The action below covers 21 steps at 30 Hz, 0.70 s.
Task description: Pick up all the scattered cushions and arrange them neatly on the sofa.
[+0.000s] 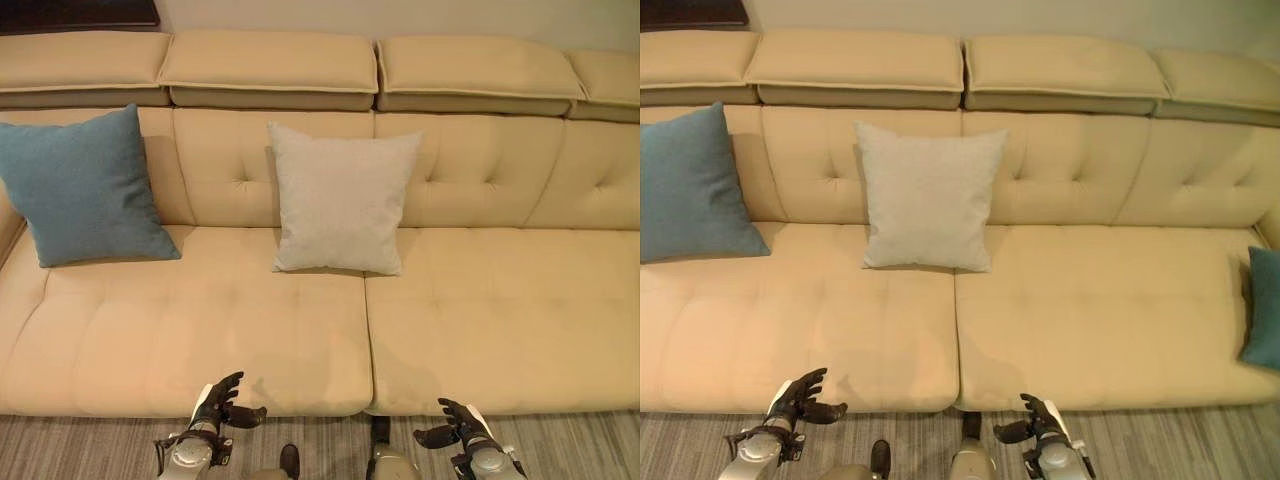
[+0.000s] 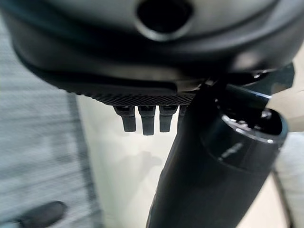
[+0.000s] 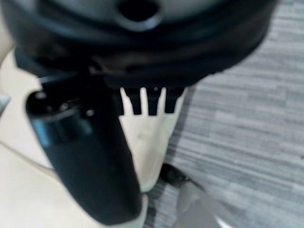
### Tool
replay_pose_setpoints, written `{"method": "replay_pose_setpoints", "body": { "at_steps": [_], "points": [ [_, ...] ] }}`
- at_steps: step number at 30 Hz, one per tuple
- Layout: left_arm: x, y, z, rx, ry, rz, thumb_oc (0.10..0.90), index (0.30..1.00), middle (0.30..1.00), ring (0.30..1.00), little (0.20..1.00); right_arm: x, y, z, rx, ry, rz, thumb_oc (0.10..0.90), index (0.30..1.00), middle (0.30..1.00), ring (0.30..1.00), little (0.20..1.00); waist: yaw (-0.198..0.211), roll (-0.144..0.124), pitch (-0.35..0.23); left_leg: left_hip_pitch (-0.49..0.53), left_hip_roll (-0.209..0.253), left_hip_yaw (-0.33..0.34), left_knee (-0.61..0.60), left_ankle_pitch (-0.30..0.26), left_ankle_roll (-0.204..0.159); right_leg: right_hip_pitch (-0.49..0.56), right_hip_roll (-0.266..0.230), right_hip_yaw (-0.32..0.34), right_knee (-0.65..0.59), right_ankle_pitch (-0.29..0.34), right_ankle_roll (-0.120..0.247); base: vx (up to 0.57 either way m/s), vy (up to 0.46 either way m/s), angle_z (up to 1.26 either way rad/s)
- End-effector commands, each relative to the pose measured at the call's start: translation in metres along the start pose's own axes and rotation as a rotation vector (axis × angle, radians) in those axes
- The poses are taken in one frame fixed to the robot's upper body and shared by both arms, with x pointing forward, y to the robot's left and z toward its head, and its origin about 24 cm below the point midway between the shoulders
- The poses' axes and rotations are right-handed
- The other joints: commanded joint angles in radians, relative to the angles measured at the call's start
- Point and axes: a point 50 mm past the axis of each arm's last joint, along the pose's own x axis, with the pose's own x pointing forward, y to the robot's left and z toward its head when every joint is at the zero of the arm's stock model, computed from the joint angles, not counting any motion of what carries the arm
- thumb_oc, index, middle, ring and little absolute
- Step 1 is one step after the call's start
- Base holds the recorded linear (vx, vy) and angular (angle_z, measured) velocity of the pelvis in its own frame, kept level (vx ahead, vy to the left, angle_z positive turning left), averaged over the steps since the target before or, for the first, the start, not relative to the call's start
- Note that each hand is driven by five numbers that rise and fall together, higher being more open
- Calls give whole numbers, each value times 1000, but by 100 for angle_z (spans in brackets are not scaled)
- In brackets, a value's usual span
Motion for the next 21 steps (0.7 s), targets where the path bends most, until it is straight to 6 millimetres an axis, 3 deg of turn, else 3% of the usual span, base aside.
{"method": "replay_pose_setpoints", "body": {
  "at_steps": [1,2,6,14,17,19,21],
  "points": [
    [0,10,16,13,-96,36,800,900,900,900,900,2,-17,16,-22,-88,-57,800,900,900,900,900,49,-11,-59,-11,-18,-48,-34,-45,-11,157,69,-28,94,-199,-26,-147,-192,-6],
    [-1,9,9,-16,-71,45,800,900,900,900,900,1,-12,15,-9,-81,-47,800,900,900,900,900,69,-31,-71,-31,-18,-28,-21,-36,-20,215,76,-52,6,-230,-29,-107,-211,-9],
    [-1,2,-10,-36,24,45,800,900,900,900,900,1,-7,13,13,-65,-36,800,900,900,900,900,52,-34,-79,-27,1,-12,-7,-30,-37,223,106,-14,-68,-225,-43,-25,-156,-37],
    [3,-10,-10,-8,47,2,800,900,900,900,900,-2,-7,-8,44,8,-47,800,900,900,900,900,19,-25,-61,-32,17,-18,26,-17,-70,253,123,-26,-139,-213,-72,-26,-83,0],
    [3,-14,-10,-7,49,-5,800,900,900,900,900,-2,-7,-13,38,27,-51,800,900,900,900,900,26,-28,-54,-37,2,-88,36,-16,-81,250,126,-5,-153,-197,-74,-28,10,-12],
    [4,-16,-8,-11,44,-5,800,900,900,900,900,-2,-8,-14,33,34,-56,800,900,900,900,900,35,-31,-49,-44,-21,-178,41,-22,-85,240,129,21,-158,-183,-73,-64,38,-41],
    [5,-17,-6,-7,39,-4,800,900,900,900,900,-2,-10,-15,22,43,-64,800,900,900,900,900,46,-37,-51,-43,-69,-312,56,-48,-83,216,137,91,-168,-157,-64,-73,73,-59]
  ]
}}
